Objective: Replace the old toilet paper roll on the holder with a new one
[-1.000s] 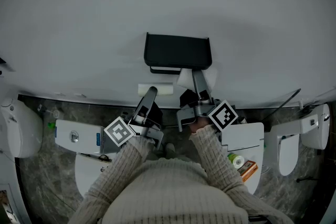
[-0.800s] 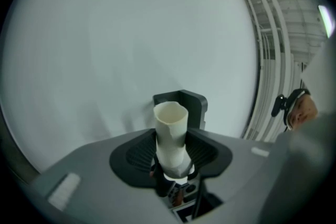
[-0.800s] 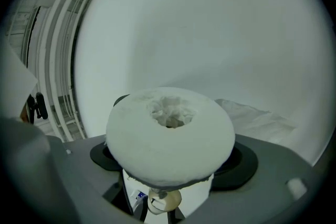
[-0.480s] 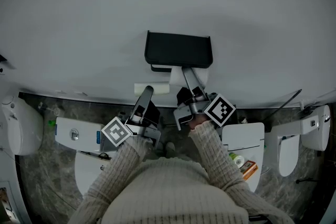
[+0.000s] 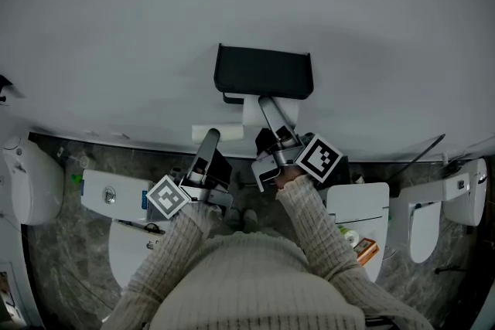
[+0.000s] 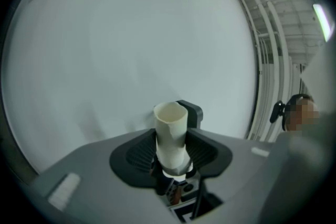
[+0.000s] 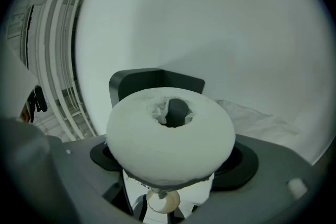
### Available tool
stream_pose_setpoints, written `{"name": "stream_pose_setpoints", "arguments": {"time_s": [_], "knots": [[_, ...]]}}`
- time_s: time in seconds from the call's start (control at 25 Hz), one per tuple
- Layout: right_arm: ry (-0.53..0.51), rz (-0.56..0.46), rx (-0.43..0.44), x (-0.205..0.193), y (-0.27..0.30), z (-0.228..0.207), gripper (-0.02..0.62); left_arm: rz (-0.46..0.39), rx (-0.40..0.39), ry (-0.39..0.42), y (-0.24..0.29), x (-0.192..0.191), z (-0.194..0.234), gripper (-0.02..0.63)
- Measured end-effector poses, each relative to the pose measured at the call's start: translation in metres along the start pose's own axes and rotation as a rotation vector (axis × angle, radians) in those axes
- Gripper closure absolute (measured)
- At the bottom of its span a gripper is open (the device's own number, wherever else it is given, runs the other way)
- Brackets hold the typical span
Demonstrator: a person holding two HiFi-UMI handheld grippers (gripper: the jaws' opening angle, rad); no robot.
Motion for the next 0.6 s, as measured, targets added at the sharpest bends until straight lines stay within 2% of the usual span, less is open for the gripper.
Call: {"name": "stream_pose_setpoints", "arguments": {"time_s": [0.32,0.6], "knots": [[0.037,0.029,0.016,-0.01,0.014,0.001,0.141,-0.052,0.01,0.038,-0.006,0.01,-0.006,0.446],[0.041,0.039,-0.005,-0.01,0.014,0.001,0.138,-0.048,0.018,0.04,-0.01,0.006,-0.008,0.446]]}}
Point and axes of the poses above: the fingertips, and each gripper's own axes: y forward along the fingers, z to its left, x out of its top, the point moved 9 cm from there along -y, backward along the fingers, and after that the axes turned 5 degrees about -x, right-handed, at the moved point
